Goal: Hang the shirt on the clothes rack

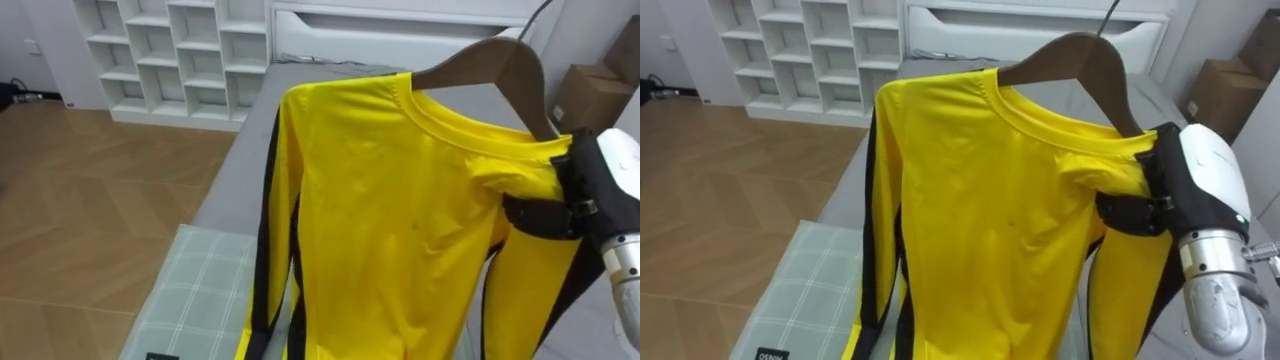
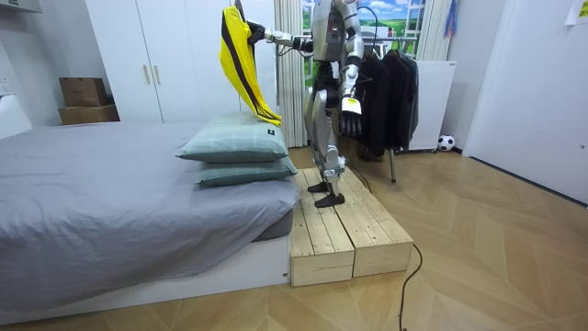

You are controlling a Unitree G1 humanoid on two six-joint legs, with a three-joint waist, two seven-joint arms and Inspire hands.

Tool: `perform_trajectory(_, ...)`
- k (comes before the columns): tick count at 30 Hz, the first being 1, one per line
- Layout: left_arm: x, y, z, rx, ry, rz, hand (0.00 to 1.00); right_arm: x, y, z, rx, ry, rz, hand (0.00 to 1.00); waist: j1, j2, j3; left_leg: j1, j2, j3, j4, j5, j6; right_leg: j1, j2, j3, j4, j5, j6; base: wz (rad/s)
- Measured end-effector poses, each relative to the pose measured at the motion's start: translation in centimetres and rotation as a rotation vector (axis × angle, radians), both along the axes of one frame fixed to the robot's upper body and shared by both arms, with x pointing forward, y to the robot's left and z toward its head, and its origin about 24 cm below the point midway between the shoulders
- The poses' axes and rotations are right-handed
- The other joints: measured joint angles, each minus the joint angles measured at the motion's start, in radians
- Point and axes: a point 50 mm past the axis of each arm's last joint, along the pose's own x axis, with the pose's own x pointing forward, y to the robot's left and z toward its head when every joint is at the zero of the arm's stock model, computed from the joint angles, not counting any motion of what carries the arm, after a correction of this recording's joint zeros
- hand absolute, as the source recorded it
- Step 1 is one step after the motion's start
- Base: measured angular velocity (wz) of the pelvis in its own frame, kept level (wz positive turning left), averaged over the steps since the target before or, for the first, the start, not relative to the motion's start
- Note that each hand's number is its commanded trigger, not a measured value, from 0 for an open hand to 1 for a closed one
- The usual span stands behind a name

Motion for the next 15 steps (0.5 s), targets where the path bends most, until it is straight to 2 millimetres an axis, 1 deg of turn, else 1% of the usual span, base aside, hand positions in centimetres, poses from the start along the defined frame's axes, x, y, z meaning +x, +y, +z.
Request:
perform_trajectory(3, 0.3, -0.4, -0.2, -0.042, -0.012, 0.011, 0.0, -1.2, 0.1, -0.6, -0.017, 0.021, -0.002, 1.0, 0.007, 0.007, 0.0029, -0.001, 0.0, 0.0, -0.002, 0.0, 0.0, 0.002, 0.0, -0.001, 0.001, 0.0, 0.0, 0.0)
perform_trajectory(4, 0.2, -0.5, -0.3, -0.066, -0.014, 0.03, 0.0, -1.5, 0.1, -0.9, -0.017, 0.029, -0.004, 1.0, 0.005, 0.005, 0.002, -0.001, 0.0, 0.001, -0.003, 0.0, 0.0, 0.0, 0.0, 0.0, 0.002, 0.0, 0.0, 0.0)
perform_trajectory(5, 0.0, -0.7, -0.5, -0.09, -0.007, 0.042, 0.0, -1.7, 0.1, -1.1, -0.016, 0.037, -0.006, 1.0, 0.005, 0.012, 0.0058, -0.003, 0.0, 0.002, -0.004, 0.0, 0.0, -0.002, 0.0, 0.0, 0.002, 0.0, 0.0, 0.0)
perform_trajectory(6, -0.2, -0.8, -0.6, -0.1, 0.004, 0.045, 0.0, -1.8, 0.0, -1.2, -0.019, 0.043, -0.009, 1.0, 0.006, 0.012, 0.0058, -0.003, 0.0, 0.003, -0.006, 0.0, 0.0, -0.002, 0.0, 0.002, 0.002, 0.0, 0.0, -0.07)
perform_trajectory(7, -0.8, -1.0, -0.9, -0.126, 0.032, 0.057, 0.0, -2.0, 0.0, -1.5, -0.019, 0.052, -0.013, 1.0, 0.006, 0.014, 0.0047, -0.001, 0.0, 0.008, -0.012, 0.0, 0.001, -0.004, 0.0, 0.011, 0.003, 0.0, 0.0, -0.15)
perform_trajectory(8, -1.7, -1.4, -1.3, -0.155, 0.068, 0.072, 0.0, -2.1, 0.1, -1.7, -0.016, 0.06, -0.013, 1.0, 0.006, 0.017, 0.0045, 0.0, 0.001, 0.016, -0.013, 0.0, 0.0, -0.006, 0.0, 0.012, 0.003, 0.0, 0.0, -0.16)
perform_trajectory(11, -3.4, -2.2, -2.0, -0.231, 0.14, 0.106, 0.0, -2.3, 0.0, -2.0, -0.011, 0.081, -0.01, 1.0, 0.001, 0.017, 0.0052, 0.002, 0.001, 0.024, -0.011, 0.0, 0.0, -0.008, 0.0, 0.013, 0.001, 0.0, 0.0, -0.08)
perform_trajectory(12, -3.5, -2.3, -2.1, -0.247, 0.151, 0.109, 0.0, -2.3, 0.0, -2.0, -0.011, 0.085, -0.01, 1.0, 0.001, 0.017, 0.005, 0.002, 0.001, 0.024, -0.011, 0.0, 0.0, -0.007, 0.0, 0.015, 0.001, 0.0, 0.0, 0.0)
perform_trajectory(15, -4.2, -2.8, -2.4, -0.311, 0.177, 0.13, 0.0, -2.4, 0.0, -2.1, -0.005, 0.089, -0.008, 1.0, 0.002, 0.01, 0.0084, 0.001, 0.002, 0.031, -0.009, 0.0, 0.0, -0.01, 0.0, 0.027, 0.003, 0.0, 0.0, -0.06)
